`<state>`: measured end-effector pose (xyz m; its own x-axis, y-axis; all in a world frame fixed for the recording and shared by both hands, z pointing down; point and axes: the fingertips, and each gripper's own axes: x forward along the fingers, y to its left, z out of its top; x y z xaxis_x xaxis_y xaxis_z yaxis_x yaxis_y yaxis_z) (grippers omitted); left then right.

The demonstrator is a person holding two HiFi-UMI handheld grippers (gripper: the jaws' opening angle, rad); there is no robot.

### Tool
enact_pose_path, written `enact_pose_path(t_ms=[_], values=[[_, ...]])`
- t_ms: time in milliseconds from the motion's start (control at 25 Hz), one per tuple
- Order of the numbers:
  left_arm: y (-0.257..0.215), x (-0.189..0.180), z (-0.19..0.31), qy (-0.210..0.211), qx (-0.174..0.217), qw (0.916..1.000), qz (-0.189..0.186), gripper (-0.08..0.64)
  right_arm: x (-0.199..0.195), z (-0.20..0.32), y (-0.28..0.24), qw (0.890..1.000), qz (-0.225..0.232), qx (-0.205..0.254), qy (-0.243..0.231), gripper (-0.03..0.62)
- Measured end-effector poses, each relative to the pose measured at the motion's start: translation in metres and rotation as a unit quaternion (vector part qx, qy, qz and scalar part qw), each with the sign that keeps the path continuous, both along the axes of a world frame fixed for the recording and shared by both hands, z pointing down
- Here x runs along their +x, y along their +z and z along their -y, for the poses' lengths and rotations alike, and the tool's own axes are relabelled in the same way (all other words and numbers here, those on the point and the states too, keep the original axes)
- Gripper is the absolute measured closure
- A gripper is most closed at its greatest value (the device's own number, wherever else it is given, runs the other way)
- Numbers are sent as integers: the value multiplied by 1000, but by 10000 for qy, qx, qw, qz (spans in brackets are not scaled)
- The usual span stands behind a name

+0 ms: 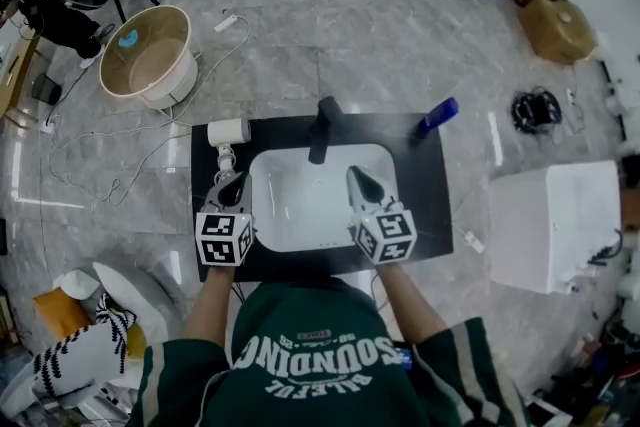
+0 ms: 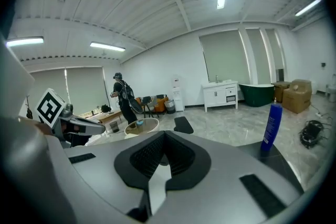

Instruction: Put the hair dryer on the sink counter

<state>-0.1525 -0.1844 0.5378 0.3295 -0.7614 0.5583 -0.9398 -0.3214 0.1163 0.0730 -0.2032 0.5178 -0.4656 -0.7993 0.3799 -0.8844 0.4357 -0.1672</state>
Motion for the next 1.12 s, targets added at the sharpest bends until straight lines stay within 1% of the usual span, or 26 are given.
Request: enact_pose_path(t_ms=[160, 360, 720, 880, 1120], values=[[-35, 15, -9, 171, 395, 9989, -160, 558, 3, -2, -21, 9993, 30, 355, -71, 592], [-50, 29, -13, 327, 627, 9973, -178, 558, 10, -3, -34, 9983, -10, 574, -4, 592], [-52, 41, -19, 412, 727, 9962, -252, 558, 18, -11, -37, 9976, -23, 694, 3, 592], [-52, 44, -22, 511, 788, 9955, -89, 558, 22, -14, -34, 9977, 3, 679, 65, 592], [-48, 41, -23, 454, 702, 9961, -294, 558, 26, -19, -29, 9981, 1, 608, 143, 592]])
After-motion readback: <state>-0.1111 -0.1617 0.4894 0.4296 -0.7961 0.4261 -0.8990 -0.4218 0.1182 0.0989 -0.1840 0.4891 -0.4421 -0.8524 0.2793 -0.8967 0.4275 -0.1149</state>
